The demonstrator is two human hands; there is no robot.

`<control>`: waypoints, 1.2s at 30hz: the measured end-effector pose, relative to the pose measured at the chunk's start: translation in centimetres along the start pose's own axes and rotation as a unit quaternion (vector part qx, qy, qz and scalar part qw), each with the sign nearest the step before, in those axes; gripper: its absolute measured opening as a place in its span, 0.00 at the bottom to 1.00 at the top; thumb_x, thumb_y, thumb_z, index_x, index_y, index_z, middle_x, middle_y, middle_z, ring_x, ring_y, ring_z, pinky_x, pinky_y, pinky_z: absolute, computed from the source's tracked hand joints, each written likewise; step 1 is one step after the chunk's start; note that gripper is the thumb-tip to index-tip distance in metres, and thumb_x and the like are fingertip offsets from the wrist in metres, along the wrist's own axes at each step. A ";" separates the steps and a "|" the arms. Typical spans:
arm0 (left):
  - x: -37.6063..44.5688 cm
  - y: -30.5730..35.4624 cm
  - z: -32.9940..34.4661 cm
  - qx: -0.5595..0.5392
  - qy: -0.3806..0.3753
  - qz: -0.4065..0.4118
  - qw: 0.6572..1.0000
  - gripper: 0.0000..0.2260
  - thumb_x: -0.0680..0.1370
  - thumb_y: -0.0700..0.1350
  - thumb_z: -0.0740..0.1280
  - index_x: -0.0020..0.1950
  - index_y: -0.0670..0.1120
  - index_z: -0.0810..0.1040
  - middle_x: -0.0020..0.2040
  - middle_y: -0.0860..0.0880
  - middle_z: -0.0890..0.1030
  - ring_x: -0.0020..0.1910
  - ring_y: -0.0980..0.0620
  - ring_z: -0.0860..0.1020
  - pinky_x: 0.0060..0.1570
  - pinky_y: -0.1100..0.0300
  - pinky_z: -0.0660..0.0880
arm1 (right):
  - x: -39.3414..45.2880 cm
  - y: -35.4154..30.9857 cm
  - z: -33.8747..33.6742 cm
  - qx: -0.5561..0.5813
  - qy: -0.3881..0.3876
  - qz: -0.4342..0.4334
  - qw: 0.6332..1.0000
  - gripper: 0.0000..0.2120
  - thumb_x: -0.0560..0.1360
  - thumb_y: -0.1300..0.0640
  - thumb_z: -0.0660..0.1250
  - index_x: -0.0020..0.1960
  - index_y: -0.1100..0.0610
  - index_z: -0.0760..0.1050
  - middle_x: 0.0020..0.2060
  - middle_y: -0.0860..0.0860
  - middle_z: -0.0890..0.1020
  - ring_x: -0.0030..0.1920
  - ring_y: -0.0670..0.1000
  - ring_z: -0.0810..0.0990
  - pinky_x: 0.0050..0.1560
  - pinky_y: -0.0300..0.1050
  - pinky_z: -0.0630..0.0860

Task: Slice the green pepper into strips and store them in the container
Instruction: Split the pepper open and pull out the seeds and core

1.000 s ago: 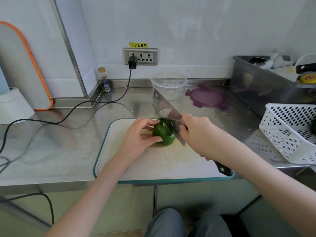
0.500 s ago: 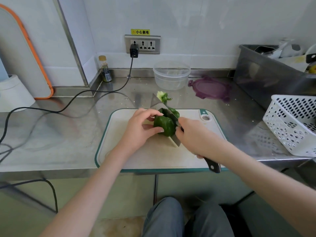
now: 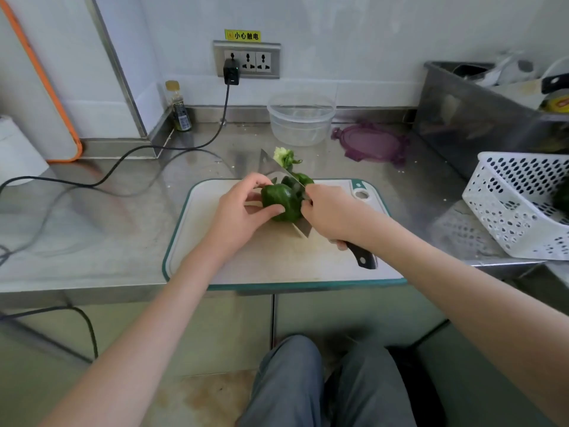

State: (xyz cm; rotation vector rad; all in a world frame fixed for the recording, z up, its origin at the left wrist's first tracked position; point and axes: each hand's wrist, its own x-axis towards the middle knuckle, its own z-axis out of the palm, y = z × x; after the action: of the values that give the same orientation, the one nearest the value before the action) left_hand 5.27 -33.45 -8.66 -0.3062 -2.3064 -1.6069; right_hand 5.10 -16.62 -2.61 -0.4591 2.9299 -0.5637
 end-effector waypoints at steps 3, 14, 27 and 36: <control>0.3 -0.5 -0.2 -0.012 0.009 -0.007 1.000 0.13 0.70 0.44 0.75 0.46 0.58 0.74 0.52 0.58 0.79 0.54 0.60 0.77 0.56 0.58 0.75 | -1.4 1.0 -0.2 0.001 -0.009 0.008 1.000 0.09 0.80 0.57 0.52 0.45 0.58 0.66 0.31 0.51 0.69 0.27 0.48 0.67 0.25 0.40 0.65; -0.7 0.7 -1.5 -0.028 -0.055 -0.027 0.998 0.31 0.60 0.47 0.80 0.58 0.59 0.71 0.54 0.52 0.79 0.55 0.58 0.77 0.53 0.68 0.73 | -1.2 1.5 -1.4 0.231 -0.032 0.083 0.969 0.08 0.80 0.56 0.52 0.44 0.54 0.67 0.26 0.53 0.66 0.16 0.48 0.62 0.19 0.36 0.63; -0.4 0.7 -3.2 0.097 -0.278 -0.096 0.951 0.47 0.57 0.56 0.80 0.70 0.64 0.60 0.68 0.60 0.68 0.67 0.61 0.67 0.65 0.66 0.64 | -4.3 8.7 -1.8 0.439 0.091 0.189 0.874 0.11 0.82 0.52 0.55 0.45 0.59 0.65 0.26 0.54 0.69 0.18 0.50 0.64 0.19 0.38 0.64; -2.1 0.8 -1.7 0.076 -0.092 -0.060 0.991 0.30 0.59 0.45 0.82 0.56 0.55 0.73 0.52 0.58 0.78 0.51 0.60 0.77 0.49 0.66 0.72 | -3.1 8.5 -0.5 0.090 0.119 0.214 0.965 0.19 0.80 0.50 0.53 0.35 0.59 0.66 0.31 0.56 0.77 0.30 0.54 0.75 0.31 0.42 0.68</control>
State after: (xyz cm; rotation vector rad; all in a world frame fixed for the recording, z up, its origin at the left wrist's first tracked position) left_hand 7.72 -34.80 -8.18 -0.2956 -2.6149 -1.5022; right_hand 5.67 -7.91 -5.15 0.2786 3.0147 -0.8545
